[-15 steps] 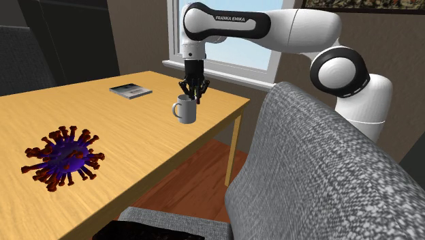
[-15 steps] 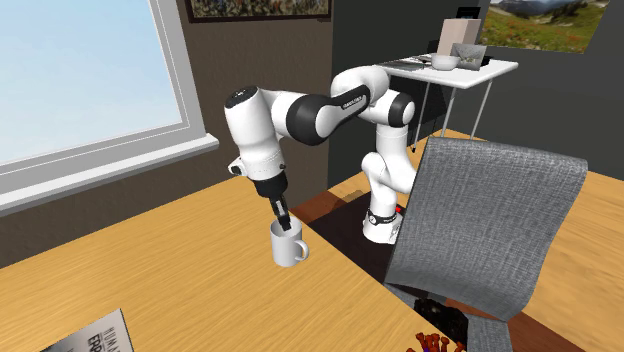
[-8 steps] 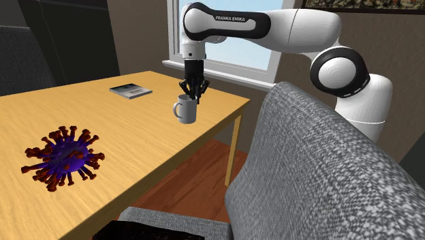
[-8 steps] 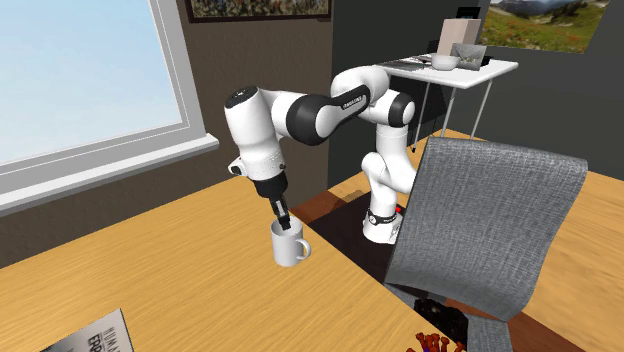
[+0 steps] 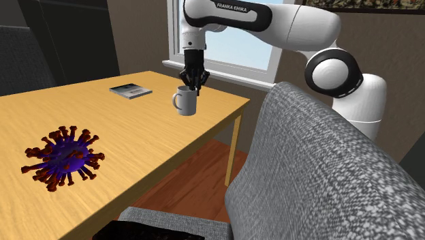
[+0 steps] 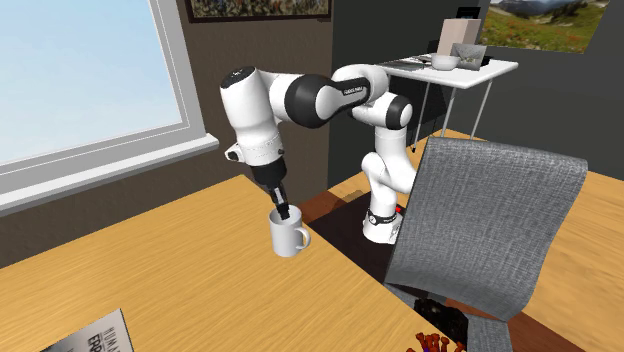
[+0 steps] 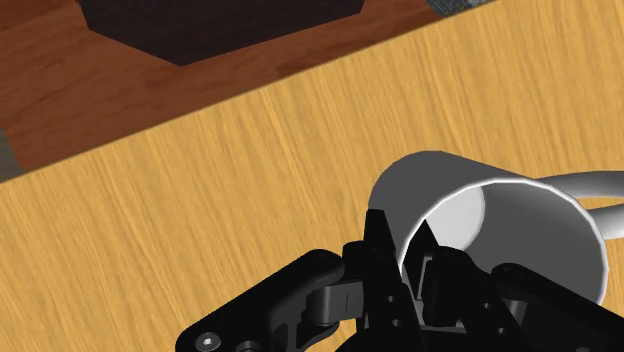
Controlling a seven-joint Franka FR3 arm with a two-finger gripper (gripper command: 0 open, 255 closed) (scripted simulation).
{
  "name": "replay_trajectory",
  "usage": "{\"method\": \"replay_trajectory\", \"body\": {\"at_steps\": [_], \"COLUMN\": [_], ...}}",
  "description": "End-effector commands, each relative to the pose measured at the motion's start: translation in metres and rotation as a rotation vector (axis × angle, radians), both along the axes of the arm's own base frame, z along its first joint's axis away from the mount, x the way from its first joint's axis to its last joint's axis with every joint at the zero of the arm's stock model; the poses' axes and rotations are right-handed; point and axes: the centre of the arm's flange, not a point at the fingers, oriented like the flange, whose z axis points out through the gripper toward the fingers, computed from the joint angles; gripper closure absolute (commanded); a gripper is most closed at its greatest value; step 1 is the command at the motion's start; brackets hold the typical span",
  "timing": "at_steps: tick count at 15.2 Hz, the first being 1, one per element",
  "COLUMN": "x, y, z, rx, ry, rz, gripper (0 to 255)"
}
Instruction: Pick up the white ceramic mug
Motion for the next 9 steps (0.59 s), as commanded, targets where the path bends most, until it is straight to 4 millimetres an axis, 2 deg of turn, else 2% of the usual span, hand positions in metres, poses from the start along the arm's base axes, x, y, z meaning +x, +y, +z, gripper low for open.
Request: {"method": "replay_trajectory", "body": {"at_steps": [1,7,9], "x": [-0.001,-0.001,-0.001], "y": [0.0,0.0,0.0], "z": [0.01,0.042,0.043], "rx": [0.0,0.0,0.0], "ry": [0.0,0.0,0.0], "rz": [0.0,0.0,0.0], "gripper": [255,255,255]}}
